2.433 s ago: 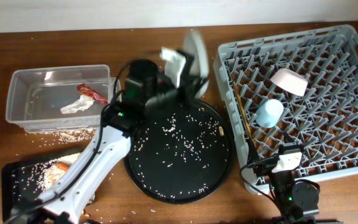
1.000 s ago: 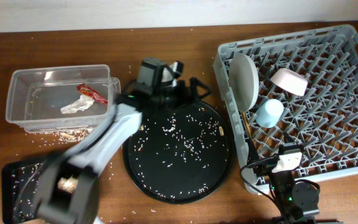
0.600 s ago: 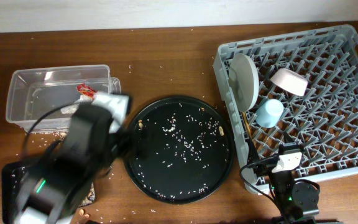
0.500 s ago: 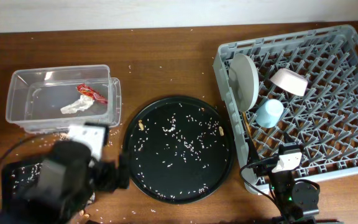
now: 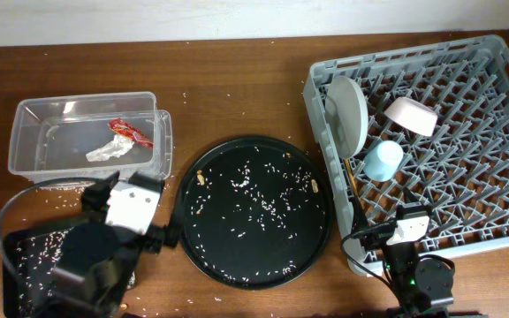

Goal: Sort waste into correct bins and load items into the dishwasher rack

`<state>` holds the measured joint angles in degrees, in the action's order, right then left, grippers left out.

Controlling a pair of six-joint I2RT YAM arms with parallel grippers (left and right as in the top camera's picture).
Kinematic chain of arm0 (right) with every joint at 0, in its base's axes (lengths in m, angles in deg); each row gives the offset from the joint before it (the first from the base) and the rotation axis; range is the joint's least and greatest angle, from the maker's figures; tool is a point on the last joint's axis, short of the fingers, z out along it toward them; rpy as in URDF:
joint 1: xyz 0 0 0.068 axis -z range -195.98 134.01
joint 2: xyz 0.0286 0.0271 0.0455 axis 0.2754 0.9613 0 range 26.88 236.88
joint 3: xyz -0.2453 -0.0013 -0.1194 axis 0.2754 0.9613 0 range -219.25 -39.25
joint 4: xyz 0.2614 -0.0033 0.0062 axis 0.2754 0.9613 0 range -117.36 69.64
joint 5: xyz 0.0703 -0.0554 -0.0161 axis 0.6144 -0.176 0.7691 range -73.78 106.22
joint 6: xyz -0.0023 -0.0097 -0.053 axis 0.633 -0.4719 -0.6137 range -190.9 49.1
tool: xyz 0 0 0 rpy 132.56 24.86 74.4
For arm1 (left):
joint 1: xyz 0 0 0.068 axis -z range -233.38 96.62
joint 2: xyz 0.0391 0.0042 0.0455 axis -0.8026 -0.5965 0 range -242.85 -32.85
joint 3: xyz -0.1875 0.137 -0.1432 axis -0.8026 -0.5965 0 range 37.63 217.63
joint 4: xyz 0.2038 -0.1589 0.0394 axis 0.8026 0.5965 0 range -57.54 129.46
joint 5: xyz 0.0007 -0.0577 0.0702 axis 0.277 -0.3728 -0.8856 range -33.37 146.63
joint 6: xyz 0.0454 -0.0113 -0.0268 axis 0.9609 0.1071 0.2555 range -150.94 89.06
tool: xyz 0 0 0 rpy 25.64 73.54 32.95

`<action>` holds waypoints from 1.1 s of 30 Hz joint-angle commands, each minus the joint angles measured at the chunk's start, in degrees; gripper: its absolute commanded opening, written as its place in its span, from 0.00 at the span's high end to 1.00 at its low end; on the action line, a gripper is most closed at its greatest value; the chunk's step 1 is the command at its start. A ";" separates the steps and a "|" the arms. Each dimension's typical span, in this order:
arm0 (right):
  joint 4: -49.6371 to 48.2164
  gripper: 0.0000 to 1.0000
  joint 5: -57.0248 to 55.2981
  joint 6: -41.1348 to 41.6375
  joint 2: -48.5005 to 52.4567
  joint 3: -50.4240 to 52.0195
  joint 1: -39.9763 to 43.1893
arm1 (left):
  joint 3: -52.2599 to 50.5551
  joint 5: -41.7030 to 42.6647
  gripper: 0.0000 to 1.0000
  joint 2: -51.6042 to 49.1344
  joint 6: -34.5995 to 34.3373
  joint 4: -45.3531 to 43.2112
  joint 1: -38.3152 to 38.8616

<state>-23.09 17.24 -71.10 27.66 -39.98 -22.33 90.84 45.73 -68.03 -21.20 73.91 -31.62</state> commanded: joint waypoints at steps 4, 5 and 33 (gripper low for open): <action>0.02 0.02 0.28 0.24 -0.35 0.42 0.37 | -27.76 8.20 0.01 12.90 2.60 -23.45 -10.03; 0.02 0.02 0.28 0.24 -0.35 0.42 0.37 | -30.16 8.15 0.01 15.23 2.60 -24.79 -10.47; 0.02 0.02 0.28 0.24 -0.35 0.42 0.37 | -52.70 8.57 0.01 34.84 2.58 -36.92 -11.32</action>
<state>-23.13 17.26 -71.10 27.73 -39.98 -22.33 38.80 53.47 -33.80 -19.52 37.32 -43.23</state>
